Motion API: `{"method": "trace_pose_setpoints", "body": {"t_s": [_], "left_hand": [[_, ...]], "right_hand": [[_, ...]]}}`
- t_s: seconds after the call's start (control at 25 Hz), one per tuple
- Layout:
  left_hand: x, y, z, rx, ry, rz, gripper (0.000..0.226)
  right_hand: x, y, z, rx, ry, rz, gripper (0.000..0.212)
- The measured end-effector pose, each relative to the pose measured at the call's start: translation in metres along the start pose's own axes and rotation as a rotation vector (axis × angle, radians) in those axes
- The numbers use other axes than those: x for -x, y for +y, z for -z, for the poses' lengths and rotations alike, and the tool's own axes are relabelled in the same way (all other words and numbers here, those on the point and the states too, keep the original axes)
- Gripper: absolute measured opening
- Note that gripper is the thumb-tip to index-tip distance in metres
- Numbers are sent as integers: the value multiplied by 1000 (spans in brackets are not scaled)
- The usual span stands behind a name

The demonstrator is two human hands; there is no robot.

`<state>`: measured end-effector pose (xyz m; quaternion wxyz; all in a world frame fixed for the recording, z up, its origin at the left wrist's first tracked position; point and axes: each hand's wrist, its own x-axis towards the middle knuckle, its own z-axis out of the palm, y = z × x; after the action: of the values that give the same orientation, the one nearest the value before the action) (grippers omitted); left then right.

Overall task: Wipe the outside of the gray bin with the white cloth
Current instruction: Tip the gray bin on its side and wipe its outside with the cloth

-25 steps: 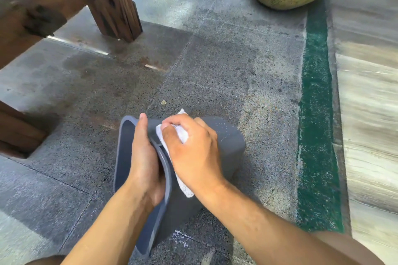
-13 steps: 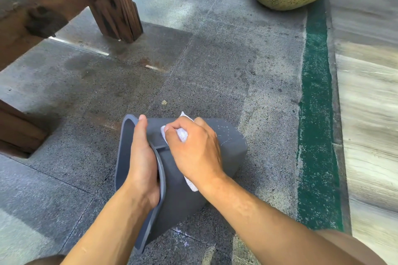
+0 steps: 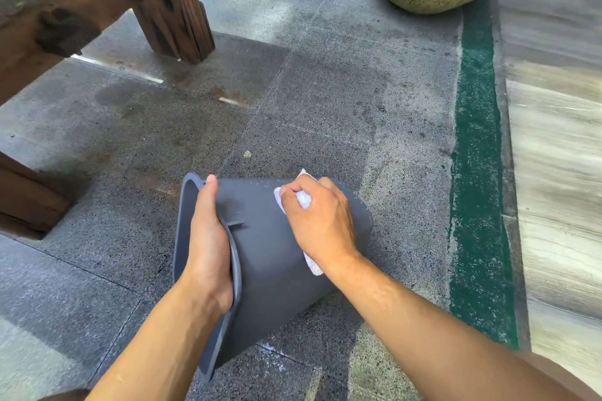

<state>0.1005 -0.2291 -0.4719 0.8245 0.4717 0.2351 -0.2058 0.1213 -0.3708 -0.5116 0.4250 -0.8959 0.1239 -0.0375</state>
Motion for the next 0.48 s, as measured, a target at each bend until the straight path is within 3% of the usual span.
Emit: {"method": "trace_pose_setpoints", "body": {"t_s": [0.48], "left_hand": [[-2, -1, 8, 28, 54, 34, 52]], "right_hand": [[-27, 56, 10, 29, 68, -89, 18]]}}
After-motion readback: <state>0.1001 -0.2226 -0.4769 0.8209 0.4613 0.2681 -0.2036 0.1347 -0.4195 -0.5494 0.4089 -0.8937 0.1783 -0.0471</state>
